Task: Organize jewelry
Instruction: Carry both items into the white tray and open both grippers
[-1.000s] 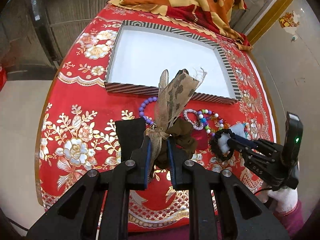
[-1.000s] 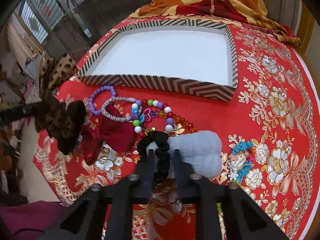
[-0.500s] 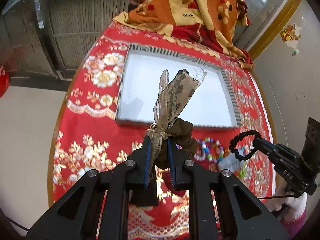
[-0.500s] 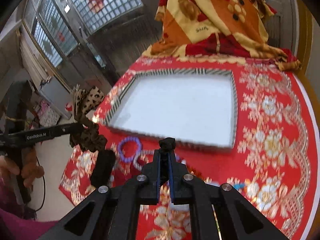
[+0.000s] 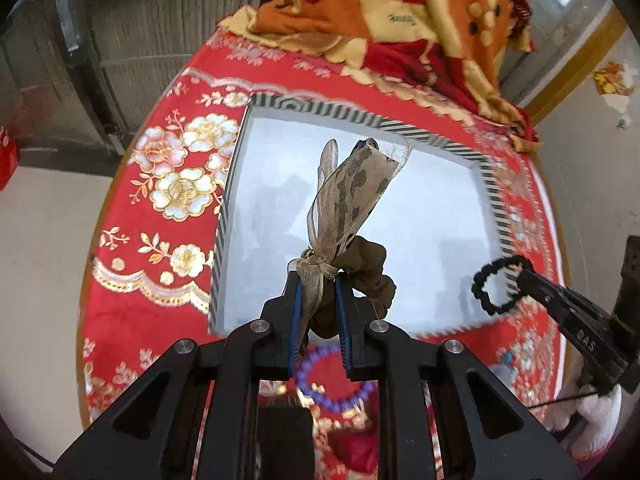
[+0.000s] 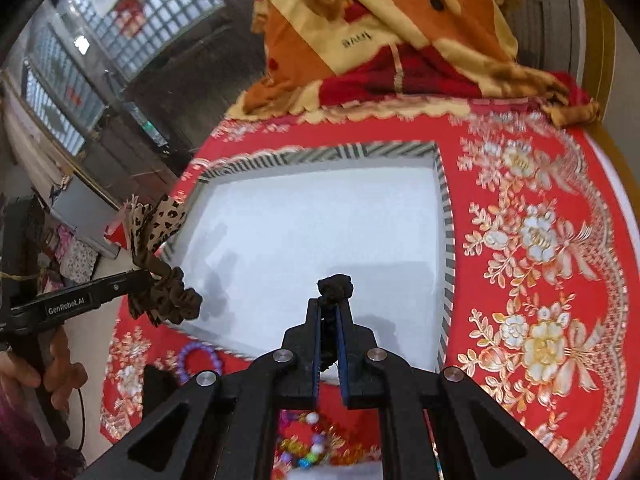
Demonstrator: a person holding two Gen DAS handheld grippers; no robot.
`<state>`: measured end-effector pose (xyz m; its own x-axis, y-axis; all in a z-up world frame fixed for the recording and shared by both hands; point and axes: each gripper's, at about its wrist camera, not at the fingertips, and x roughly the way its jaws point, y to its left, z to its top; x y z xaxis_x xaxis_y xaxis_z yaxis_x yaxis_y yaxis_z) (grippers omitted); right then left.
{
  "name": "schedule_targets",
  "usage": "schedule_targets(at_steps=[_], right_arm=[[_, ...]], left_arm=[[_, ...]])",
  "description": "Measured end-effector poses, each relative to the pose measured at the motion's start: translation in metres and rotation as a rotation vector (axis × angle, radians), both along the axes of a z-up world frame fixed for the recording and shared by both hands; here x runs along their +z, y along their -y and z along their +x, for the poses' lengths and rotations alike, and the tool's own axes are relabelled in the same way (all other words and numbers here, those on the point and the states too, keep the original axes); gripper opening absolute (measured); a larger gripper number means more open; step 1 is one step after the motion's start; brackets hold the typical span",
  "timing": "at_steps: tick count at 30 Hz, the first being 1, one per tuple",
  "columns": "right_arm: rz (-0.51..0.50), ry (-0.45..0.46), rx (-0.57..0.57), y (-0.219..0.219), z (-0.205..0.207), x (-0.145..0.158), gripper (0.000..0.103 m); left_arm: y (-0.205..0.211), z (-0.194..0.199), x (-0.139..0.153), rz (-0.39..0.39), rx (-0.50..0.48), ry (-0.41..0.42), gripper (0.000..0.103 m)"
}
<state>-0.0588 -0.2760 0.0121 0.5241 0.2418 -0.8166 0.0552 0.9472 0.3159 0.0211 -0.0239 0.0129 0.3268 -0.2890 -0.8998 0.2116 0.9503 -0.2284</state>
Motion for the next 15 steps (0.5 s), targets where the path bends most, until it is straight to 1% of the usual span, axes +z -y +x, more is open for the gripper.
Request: schedule_targets(at_steps=[4,8,9,10,11,12,13,14,15], right_arm=[[-0.059,-0.096,-0.049,0.014,0.010,-0.027,0.006],[-0.087,-0.146,-0.058,0.023,0.014,-0.042,0.006],[-0.100,-0.150,-0.058,0.024,0.014,-0.043,0.007],[-0.119,-0.146,-0.055,0.023,0.014,-0.043,0.011],[-0.131,-0.142,-0.050,0.023,0.013,-0.043,0.018],[-0.124,-0.132,-0.035,0.022,0.012,-0.041,0.024],[-0.114,-0.124,-0.027,0.021,0.011,-0.040,0.035],[-0.114,-0.116,-0.023,0.019,0.010,-0.038,0.040],[-0.125,-0.108,-0.021,0.017,0.009,-0.035,0.040]], left_arm=[[0.000,0.016,-0.023,0.042,0.022,-0.048,0.015],[-0.003,0.022,-0.037,0.098,0.035,-0.060,0.015],[-0.004,0.022,-0.039,0.103,0.040,-0.056,0.017],[-0.006,0.022,-0.040,0.109,0.047,-0.051,0.021],[-0.006,0.022,-0.040,0.109,0.047,-0.050,0.029],[-0.006,0.022,-0.041,0.110,0.047,-0.051,0.039],[-0.006,0.022,-0.041,0.113,0.046,-0.051,0.043],[-0.006,0.020,-0.040,0.117,0.047,-0.046,0.048],[-0.005,0.019,-0.038,0.125,0.050,-0.034,0.052]])
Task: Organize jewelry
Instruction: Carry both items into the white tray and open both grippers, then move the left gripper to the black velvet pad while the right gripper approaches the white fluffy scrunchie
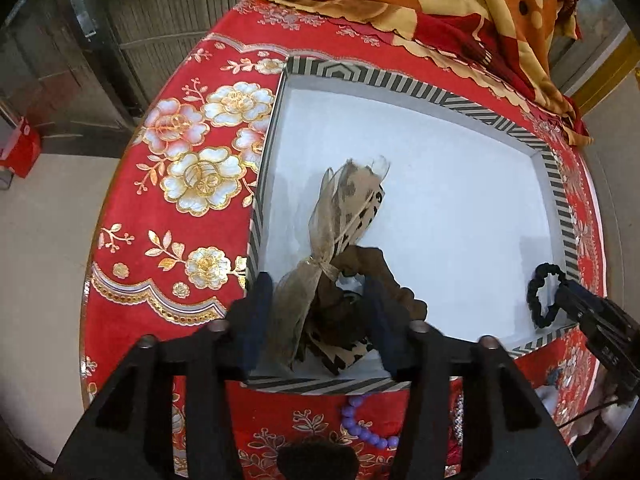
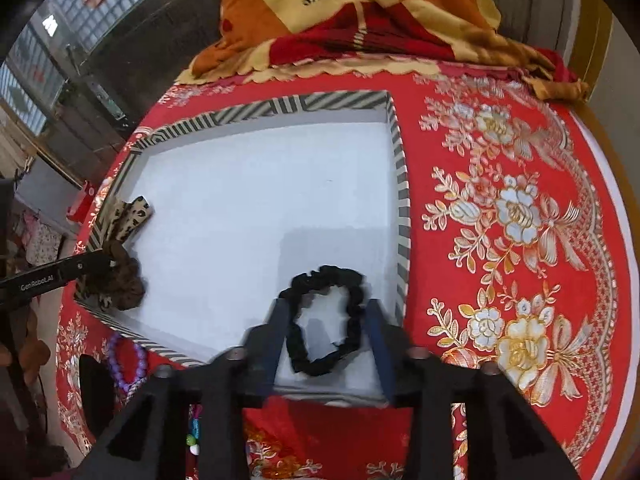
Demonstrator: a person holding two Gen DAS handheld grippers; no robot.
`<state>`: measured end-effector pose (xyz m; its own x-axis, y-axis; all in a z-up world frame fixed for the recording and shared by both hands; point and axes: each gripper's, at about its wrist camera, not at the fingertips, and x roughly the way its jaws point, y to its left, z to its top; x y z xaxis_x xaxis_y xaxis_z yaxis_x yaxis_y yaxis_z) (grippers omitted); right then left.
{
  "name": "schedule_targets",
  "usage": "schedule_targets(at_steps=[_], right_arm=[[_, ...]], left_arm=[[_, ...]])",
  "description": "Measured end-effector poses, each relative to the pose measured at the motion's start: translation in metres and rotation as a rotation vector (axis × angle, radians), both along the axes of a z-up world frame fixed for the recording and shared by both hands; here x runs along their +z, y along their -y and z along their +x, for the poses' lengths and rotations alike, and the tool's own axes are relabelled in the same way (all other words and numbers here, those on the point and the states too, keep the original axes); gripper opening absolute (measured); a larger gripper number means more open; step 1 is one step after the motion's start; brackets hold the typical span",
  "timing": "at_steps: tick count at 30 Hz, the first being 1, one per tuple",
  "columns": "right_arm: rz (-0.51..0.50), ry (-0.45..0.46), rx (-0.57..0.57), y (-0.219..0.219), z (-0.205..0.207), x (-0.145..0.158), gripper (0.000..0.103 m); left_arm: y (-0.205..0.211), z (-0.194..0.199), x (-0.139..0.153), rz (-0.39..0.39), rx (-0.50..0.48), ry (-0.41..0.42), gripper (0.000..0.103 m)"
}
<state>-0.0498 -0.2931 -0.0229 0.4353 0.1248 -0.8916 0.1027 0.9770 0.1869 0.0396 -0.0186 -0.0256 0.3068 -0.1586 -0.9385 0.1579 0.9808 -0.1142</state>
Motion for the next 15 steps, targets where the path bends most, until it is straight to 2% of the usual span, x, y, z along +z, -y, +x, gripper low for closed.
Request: schedule_targets(at_steps=[3,6,9,15], right_arm=[[-0.006,0.043,0.003,-0.004,-0.004,0.012,0.040],[0.031,0.114,-0.007,-0.006,-0.014,0.031,0.040],[0.014,0.181,-0.004,-0.016,-0.025,0.048,0.040],[0.043,0.214,0.043,-0.037,-0.048,0.064,0.040]], left_arm=[[0.002,-0.007,0.006,0.016,-0.002,0.030,0.056],[0.001,-0.016,0.015,0.025,0.012,0.062,0.056],[-0.001,-0.030,0.026,0.034,0.025,0.098,0.056],[-0.002,-0.059,0.043,0.018,0.033,0.130,0.056]])
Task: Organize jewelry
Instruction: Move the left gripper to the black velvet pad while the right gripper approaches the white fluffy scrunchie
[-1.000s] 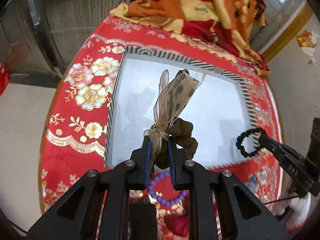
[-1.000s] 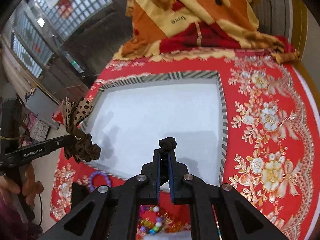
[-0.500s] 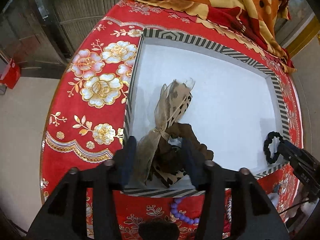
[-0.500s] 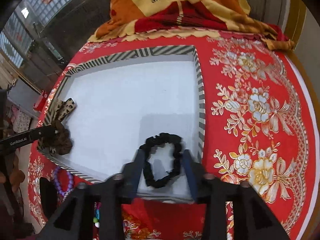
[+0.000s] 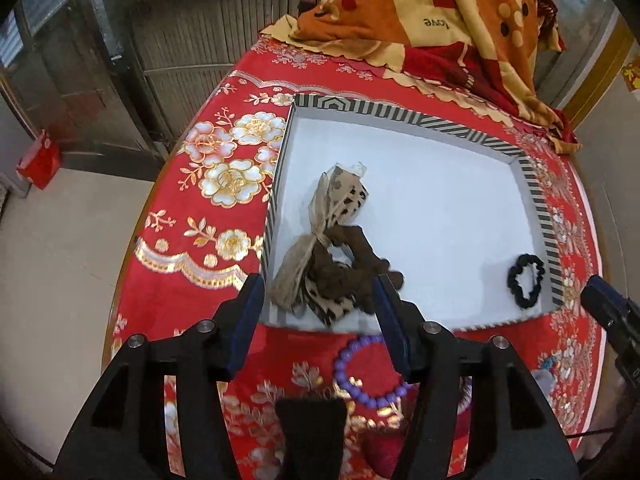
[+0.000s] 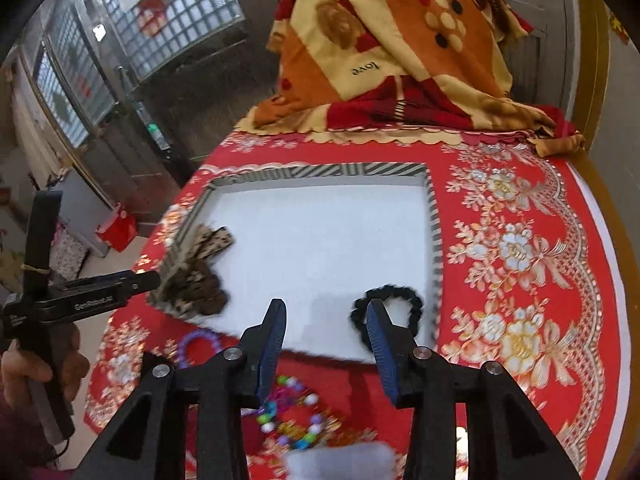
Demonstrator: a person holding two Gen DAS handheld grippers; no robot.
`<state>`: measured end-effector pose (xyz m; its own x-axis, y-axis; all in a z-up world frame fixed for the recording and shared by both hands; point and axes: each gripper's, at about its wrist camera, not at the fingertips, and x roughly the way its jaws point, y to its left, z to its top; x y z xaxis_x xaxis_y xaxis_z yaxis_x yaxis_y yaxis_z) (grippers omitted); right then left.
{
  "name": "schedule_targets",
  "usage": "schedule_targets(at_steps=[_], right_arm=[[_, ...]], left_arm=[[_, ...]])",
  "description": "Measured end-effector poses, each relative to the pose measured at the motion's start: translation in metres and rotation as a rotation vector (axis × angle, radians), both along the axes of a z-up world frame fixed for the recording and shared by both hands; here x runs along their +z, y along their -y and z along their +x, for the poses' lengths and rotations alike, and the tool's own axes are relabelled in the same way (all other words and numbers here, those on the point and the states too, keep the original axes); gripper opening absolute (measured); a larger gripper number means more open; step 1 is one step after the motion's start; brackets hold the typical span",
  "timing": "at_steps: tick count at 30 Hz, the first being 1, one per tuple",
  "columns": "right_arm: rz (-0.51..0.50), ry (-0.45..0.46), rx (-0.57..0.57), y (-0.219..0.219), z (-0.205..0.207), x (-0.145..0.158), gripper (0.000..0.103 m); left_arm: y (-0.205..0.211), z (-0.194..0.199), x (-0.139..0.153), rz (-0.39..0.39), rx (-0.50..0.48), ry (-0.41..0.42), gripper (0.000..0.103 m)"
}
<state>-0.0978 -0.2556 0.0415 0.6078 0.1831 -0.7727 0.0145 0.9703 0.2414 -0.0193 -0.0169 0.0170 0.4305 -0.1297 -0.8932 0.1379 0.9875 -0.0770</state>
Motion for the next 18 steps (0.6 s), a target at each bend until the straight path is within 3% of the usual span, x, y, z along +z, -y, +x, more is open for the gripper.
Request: schedule_targets(at_steps=[18], right_arm=[[-0.018,-0.009,0.022,-0.036,-0.061,0.003,0.040]], left_arm=[[0.003,-0.075,0.012,0.036,-0.005,0.066,0.056]])
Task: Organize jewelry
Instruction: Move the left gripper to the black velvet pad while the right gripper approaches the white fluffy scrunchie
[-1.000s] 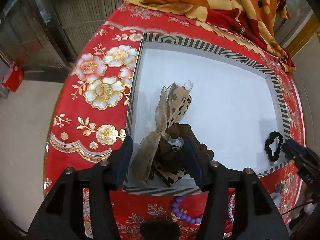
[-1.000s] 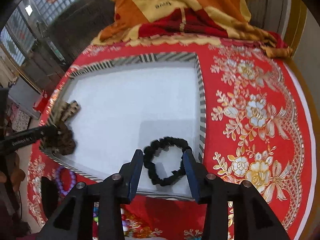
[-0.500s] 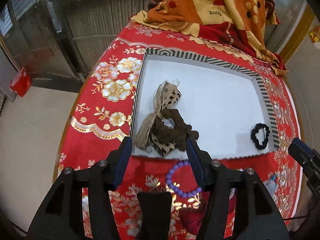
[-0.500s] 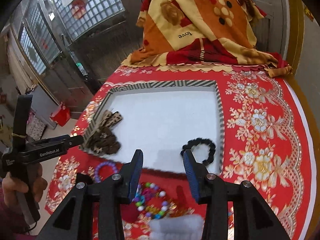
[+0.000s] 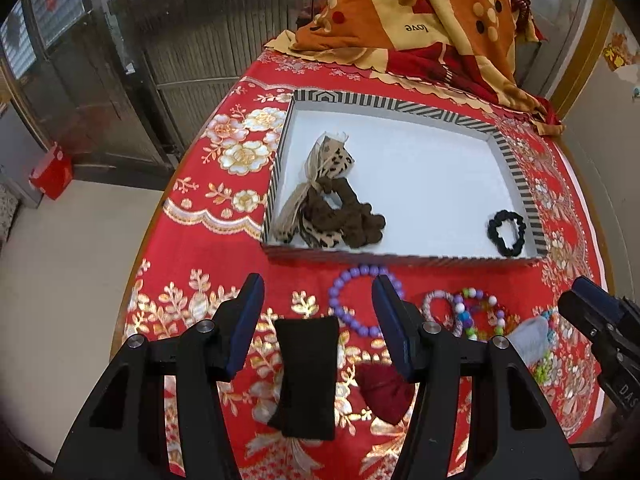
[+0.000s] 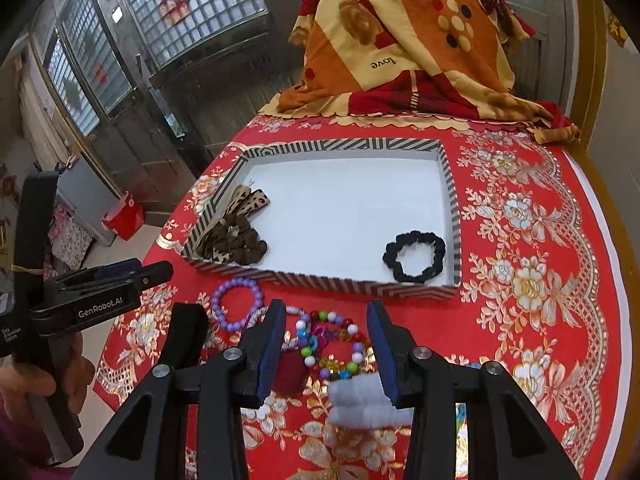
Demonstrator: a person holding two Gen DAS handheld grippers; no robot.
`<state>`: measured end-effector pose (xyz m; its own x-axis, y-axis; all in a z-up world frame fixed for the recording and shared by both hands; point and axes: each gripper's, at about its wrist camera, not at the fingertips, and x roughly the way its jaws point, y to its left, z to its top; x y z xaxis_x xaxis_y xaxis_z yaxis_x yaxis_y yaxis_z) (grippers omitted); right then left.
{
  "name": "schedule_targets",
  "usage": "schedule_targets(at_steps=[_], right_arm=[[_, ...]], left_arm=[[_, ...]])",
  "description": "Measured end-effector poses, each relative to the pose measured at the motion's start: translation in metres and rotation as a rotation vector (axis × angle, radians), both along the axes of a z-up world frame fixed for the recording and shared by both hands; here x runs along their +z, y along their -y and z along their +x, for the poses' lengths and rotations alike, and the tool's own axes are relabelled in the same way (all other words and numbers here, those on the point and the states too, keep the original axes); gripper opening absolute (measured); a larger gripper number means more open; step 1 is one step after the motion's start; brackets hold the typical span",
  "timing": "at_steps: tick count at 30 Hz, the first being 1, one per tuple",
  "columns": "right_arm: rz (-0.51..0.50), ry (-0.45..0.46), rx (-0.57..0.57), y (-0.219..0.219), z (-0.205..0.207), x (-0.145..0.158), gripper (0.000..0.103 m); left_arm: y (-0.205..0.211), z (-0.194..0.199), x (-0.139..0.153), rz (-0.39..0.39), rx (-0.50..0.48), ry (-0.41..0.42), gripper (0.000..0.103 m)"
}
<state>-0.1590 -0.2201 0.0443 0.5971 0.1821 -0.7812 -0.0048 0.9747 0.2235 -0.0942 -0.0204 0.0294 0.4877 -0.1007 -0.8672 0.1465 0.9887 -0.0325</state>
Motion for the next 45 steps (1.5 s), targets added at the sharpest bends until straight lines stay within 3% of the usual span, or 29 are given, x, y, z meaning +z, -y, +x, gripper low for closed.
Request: schedule_targets(at_steps=[19,21,23,24,45], right_arm=[[-0.018,-0.021,-0.004,0.000,-0.026,-0.001,0.042],[-0.019,-0.026,-0.005,0.000,-0.027,-0.002,0.045],[-0.015,-0.032,-0.001,-0.001,-0.028,-0.004,0.058],[-0.012,-0.035,0.003,-0.001,-0.028,-0.005,0.059],[-0.032,-0.074,0.002,-0.001,-0.038,-0.011,0.059]], left_arm=[[0.008,-0.036,0.002,0.004,-0.007,0.009,0.056],[0.008,-0.038,0.001,0.006,-0.008,0.006,0.056],[0.008,-0.039,0.000,0.009,-0.008,0.003,0.056],[0.008,-0.039,-0.001,0.010,-0.008,0.000,0.056],[0.007,-0.047,-0.004,0.012,-0.007,-0.007,0.056]])
